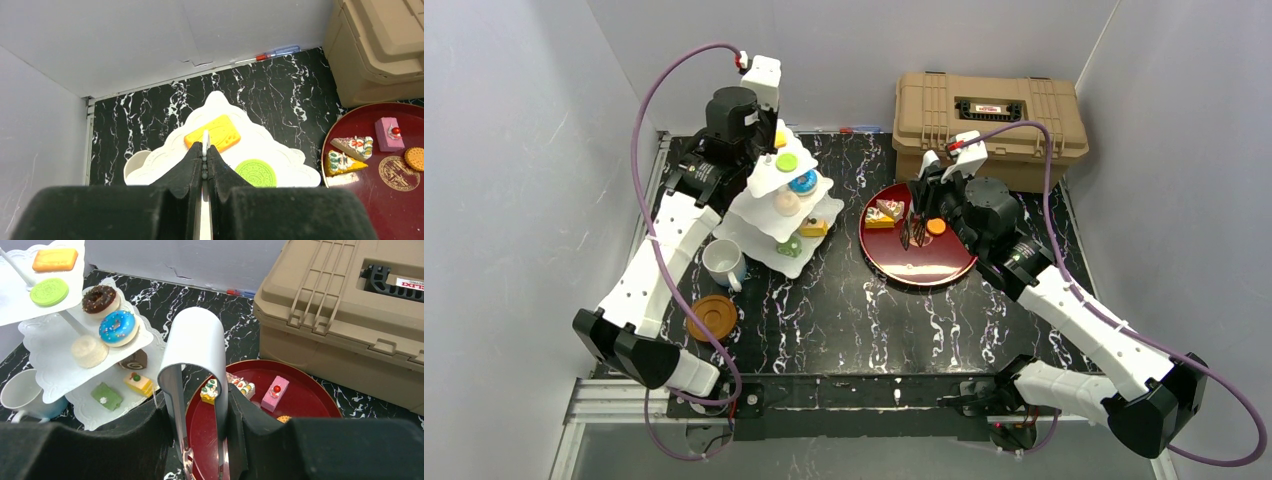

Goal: Serve the afternoon tea
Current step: Adjust the desert table at the center of the board.

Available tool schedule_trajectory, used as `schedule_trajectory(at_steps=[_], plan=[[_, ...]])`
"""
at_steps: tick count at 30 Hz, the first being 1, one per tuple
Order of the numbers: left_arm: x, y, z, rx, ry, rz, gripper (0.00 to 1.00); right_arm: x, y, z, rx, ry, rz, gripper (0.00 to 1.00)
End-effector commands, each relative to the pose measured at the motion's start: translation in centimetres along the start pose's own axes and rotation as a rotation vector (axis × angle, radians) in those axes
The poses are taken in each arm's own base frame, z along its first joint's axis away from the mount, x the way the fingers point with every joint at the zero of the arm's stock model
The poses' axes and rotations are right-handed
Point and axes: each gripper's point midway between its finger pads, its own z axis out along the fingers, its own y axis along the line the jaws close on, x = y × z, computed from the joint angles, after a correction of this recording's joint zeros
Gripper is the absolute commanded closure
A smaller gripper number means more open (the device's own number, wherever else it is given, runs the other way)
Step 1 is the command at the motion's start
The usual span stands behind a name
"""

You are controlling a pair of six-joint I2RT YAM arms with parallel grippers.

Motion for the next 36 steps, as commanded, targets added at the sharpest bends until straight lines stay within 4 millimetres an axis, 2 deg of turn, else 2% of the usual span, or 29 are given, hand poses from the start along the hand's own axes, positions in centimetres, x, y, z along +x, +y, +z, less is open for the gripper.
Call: schedule_trajectory(at_steps=[1, 7, 13, 22, 28, 29, 31, 33, 36], plan=[[-5.1, 2.1, -3.0, -0.077, -0.177, -0.09, 1.0, -1.9, 0.1, -0.1, -0.009, -0.07, 0.016, 0.8], [-3.5, 1.3, -2.3, -0.08, -0.141, -0.15, 1.0, -1.7, 0.0, -0.2, -0.008, -0.068, 0.022, 0.8], [-3.2, 1.3, -1.5, -0.111, -0.114, -0.22, 1.0, -1.6, -0.1, -0.4, -0.006, -0.067, 0.026, 0.8], [-0.9, -0.6, -1.2, -0.051, -0.022, -0.328, 1.0, -1.4, -0.2, -0.4, -0.003, -0.068, 0.028, 0.8], [-1.8, -1.1, -1.0, -0.034, -0.031, -0.36, 1.0, -1.1, 0.0, -0.3, -0.01, -0.062, 0.037, 0.8], [-2.0, -1.2, -1.2, -0.022, -0.034, -0.358, 0.92, -1.0, 0.0, -0.3, -0.011, -0.062, 0.038, 0.8], [-2.1, -1.5, -1.6, 0.009, -0.035, -0.344, 0.56, -1.1, -0.1, -0.4, -0.006, -0.064, 0.037, 0.79], [-2.1, -1.8, -2.5, 0.049, -0.034, -0.326, 0.31, -1.3, -0.3, -0.5, -0.001, -0.066, 0.035, 0.79], [-1.9, -2.2, -3.8, 0.106, -0.045, -0.277, 0.11, -1.5, -0.3, -0.5, 0.0, -0.07, 0.031, 0.79]])
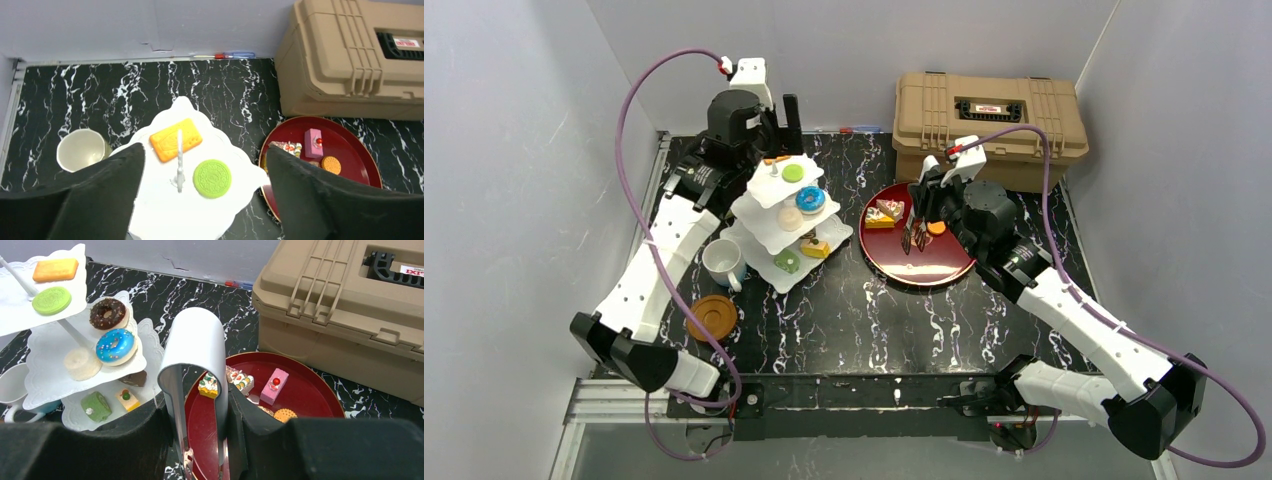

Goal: Serve the afternoon tea
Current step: Adjust the desert table at the center of the board, then place the clamp on the tray.

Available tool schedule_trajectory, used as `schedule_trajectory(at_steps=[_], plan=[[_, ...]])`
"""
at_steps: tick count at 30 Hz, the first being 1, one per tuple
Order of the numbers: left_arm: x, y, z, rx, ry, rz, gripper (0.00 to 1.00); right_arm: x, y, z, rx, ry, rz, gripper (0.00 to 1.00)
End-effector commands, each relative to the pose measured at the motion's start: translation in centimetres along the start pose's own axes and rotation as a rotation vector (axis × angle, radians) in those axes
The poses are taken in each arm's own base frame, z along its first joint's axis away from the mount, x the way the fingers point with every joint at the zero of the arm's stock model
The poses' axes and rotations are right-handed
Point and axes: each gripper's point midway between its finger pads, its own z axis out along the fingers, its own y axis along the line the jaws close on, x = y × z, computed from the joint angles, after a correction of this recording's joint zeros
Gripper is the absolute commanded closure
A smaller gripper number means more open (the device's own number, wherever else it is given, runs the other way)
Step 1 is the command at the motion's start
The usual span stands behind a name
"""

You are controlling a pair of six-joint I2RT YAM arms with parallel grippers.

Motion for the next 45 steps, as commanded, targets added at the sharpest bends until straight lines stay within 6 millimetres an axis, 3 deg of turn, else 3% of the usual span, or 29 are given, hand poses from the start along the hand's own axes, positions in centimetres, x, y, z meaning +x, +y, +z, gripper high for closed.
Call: schedule_trajectory(at_steps=[1, 6, 10, 15, 17, 19, 26, 30, 34, 38, 43, 45], plan=[[-2.1, -0.8, -3.6, 0.117, -0.069, 0.053, 0.04, -2.9, 0.1, -0.5, -0.005, -0.093, 0.03, 0.79], [-2.9, -0.4, -5.9, 0.173, -0.115, 0.221, 0.02, -3.1, 0.0, -0.7, -0.002, -0.097, 0.028, 0.79], [-2.7, -1.7, -7.4, 0.403, -0.122, 0.394, 0.02, -3.2, -0.2, -0.8, 0.003, -0.095, 0.026, 0.79], [-5.3, -0.6, -9.9, 0.779, -0.194, 0.442, 0.02, -3.5, -0.2, -1.0, 0.004, -0.096, 0.022, 0.79], [-5.9, 0.9, -10.0, 0.853, -0.195, 0.485, 0.02, -3.6, -0.3, -1.1, 0.006, -0.097, 0.02, 0.79], [-5.0, 2.0, -9.9, 0.906, -0.194, 0.583, 0.02, -3.6, -0.3, -1.1, 0.009, -0.098, 0.02, 0.79], [-3.3, 4.5, -7.1, 0.875, -0.393, 1.274, 0.02, -3.4, -0.5, -1.2, 0.014, -0.091, 0.02, 0.79], [-2.4, 4.6, -5.7, 0.837, -0.573, 1.707, 0.06, -3.1, -0.5, -1.1, 0.017, -0.09, 0.028, 0.79], [-2.8, 3.4, -5.2, 0.706, -0.84, 1.981, 0.06, -2.6, -0.6, -1.0, 0.018, -0.084, 0.035, 0.79], [-0.4, 2.5, -5.3, 0.646, -1.015, 2.258, 0.07, -2.5, -0.5, -1.0, 0.013, -0.087, 0.04, 0.79], [-1.5, 0.5, -4.9, 0.408, -1.172, 2.462, 0.07, -2.6, -0.4, -1.1, 0.008, -0.09, 0.046, 0.79], [-2.1, -1.2, -5.1, 0.351, -1.235, 2.503, 0.06, -2.6, -0.5, -1.2, 0.011, -0.092, 0.049, 0.79]])
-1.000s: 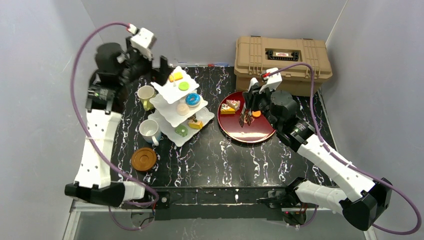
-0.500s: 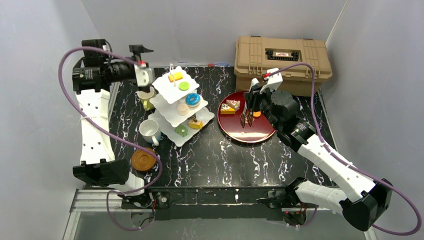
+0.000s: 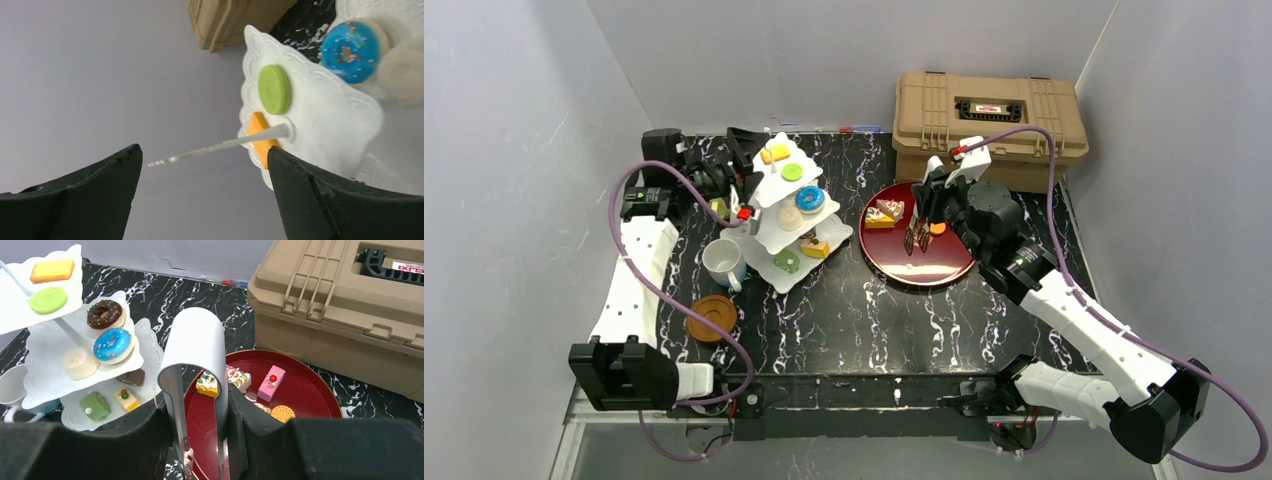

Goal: Serve the afternoon tea
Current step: Place the clamp on the tray.

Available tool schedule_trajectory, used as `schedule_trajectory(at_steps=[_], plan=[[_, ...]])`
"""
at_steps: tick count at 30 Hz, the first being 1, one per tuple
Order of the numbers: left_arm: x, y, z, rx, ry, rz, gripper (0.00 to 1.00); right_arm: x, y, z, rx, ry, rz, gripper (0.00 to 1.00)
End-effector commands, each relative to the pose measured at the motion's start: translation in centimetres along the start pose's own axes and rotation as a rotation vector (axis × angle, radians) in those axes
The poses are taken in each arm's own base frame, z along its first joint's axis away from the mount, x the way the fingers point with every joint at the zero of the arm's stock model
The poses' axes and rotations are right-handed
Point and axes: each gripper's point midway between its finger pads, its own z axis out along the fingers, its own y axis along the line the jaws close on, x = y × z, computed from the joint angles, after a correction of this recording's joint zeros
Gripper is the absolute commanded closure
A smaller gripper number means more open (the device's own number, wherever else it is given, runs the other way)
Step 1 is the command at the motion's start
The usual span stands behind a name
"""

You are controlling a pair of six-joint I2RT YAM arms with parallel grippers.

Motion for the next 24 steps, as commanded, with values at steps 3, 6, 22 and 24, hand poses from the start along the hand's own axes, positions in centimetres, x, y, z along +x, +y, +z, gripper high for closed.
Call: schedule_trajectory(at_steps=[3, 6, 22, 24], plan=[[-2.6, 8.5, 0.3, -0.134, 0.097, 0.969, 0.04, -2.5, 0.0, -0.8, -0.006, -0.095, 0.05, 0.79], [-2.3, 8.6, 0.1, -0.105, 0.124, 0.958, 0.04, -2.6, 0.0, -0.9, -0.007, -0.1, 0.054, 0.79], [-3.3, 9.5, -2.5, -0.133, 0.131, 0.584, 0.03, -1.5, -0.6, 0.8, 0.032, -0.107, 0.036, 0.79], [-3.2, 11.3, -3.5, -0.196, 0.139, 0.373, 0.02, -1.7, -0.3, 1.5, 0.019, -0.132, 0.025, 0.79]])
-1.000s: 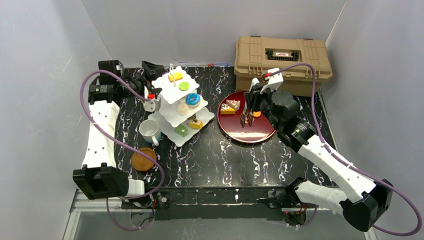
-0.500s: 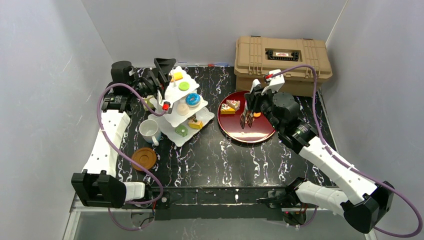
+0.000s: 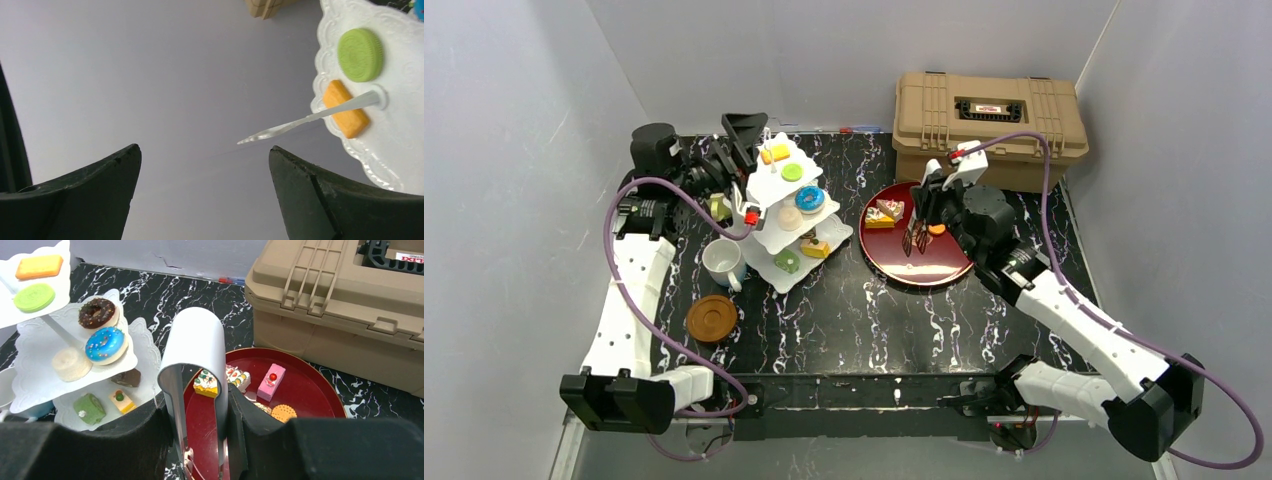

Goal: Serve the afternoon tea
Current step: Place the clamp on the tray.

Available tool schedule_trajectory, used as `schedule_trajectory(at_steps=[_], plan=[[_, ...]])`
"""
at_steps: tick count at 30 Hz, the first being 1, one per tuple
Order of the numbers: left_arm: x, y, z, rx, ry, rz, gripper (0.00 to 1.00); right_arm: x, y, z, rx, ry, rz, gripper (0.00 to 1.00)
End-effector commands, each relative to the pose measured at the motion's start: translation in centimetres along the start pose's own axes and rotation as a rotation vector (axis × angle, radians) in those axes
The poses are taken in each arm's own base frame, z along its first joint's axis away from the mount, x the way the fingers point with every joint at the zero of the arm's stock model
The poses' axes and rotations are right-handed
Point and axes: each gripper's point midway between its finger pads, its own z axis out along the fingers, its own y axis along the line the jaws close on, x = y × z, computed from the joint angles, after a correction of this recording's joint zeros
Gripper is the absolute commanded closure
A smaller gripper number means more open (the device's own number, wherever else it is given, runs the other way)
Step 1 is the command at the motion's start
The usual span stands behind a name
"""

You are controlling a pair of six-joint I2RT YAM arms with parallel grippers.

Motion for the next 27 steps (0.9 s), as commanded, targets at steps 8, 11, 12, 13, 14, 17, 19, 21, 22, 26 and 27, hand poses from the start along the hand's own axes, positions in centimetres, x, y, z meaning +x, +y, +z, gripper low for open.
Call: schedule_trajectory(at_steps=[8, 11, 12, 13, 14, 17, 19, 21, 22, 26, 27], plan=[[-0.4, 2.0, -3.9, 0.039, -0.026, -0.594, 0.04, -2.6, 1.2, 3.6, -0.022, -0.113, 0.003, 0.81], [-1.3, 0.2, -3.2, 0.043, -0.066, -0.593, 0.07, -2.5, 1.0, 3.2, -0.015, -0.114, 0.008, 0.81], [-1.2, -0.2, -2.9, 0.044, -0.069, -0.62, 0.08, -2.4, 1.0, 3.1, -0.016, -0.115, 0.011, 0.81], [-0.9, -0.2, -2.8, 0.037, -0.063, -0.678, 0.1, -2.4, 0.9, 2.9, -0.016, -0.114, 0.014, 0.81], [-0.4, 0.1, -2.6, 0.02, -0.05, -0.797, 0.12, -2.4, 0.9, 2.8, -0.016, -0.116, 0.019, 0.81], [1.8, 1.3, -2.7, -0.058, 0.019, -1.113, 0.15, -2.9, 1.0, 2.3, -0.028, -0.137, 0.036, 0.8], [2.0, 0.9, -2.9, -0.083, 0.026, -1.246, 0.16, -2.9, 1.1, 2.3, -0.029, -0.13, 0.034, 0.81], [1.4, 0.7, -3.1, -0.105, 0.02, -1.299, 0.14, -2.2, 0.7, 2.5, -0.007, -0.098, 0.016, 0.81], [1.1, 0.8, -3.2, -0.118, 0.014, -1.315, 0.14, -1.7, 0.4, 2.5, 0.009, -0.077, 0.007, 0.81], [0.7, 2.6, -3.7, -0.165, -0.006, -1.406, 0.13, -0.6, -0.9, 2.2, 0.065, -0.021, -0.016, 0.83], [0.8, 3.1, -3.8, -0.174, -0.007, -1.429, 0.13, -0.3, -1.2, 2.2, 0.081, 0.009, -0.028, 0.85]])
